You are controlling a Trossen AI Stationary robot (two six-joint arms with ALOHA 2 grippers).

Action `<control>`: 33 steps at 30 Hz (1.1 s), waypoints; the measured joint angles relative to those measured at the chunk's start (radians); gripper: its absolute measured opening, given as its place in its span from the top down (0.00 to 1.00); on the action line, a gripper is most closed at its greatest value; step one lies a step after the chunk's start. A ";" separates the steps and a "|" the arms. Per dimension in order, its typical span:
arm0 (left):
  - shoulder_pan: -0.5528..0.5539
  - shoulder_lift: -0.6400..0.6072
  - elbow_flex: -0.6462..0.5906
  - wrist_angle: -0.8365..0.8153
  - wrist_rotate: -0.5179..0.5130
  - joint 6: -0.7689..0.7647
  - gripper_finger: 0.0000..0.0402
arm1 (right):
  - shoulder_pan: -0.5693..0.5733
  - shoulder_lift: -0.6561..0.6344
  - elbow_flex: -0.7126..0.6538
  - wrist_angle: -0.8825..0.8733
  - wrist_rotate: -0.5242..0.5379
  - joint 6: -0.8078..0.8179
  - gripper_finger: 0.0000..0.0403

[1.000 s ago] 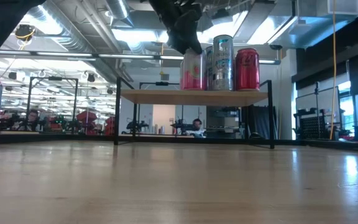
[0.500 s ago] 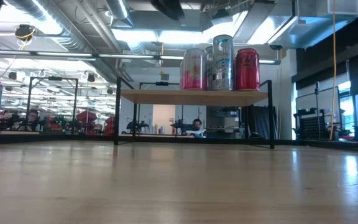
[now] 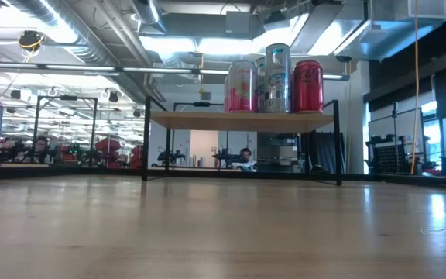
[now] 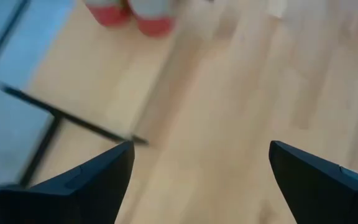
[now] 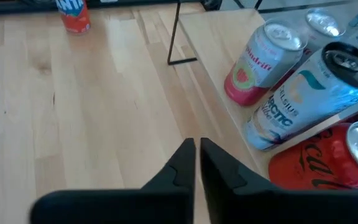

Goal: Place canned beverage on shelf
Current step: Put the left orange soda can on the shelf

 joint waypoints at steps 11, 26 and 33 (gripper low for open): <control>-0.252 -0.318 -0.437 -0.022 -0.036 -0.467 0.11 | 0.000 0.029 -0.001 -0.032 -0.017 0.008 0.42; -0.422 -0.351 -0.760 -0.021 0.203 -0.712 0.11 | 0.000 0.031 -0.001 -0.049 -0.045 -0.131 0.14; -0.443 -0.368 -0.900 -0.022 0.264 -0.739 0.11 | 0.000 0.031 -0.001 -0.113 -0.083 -0.046 0.14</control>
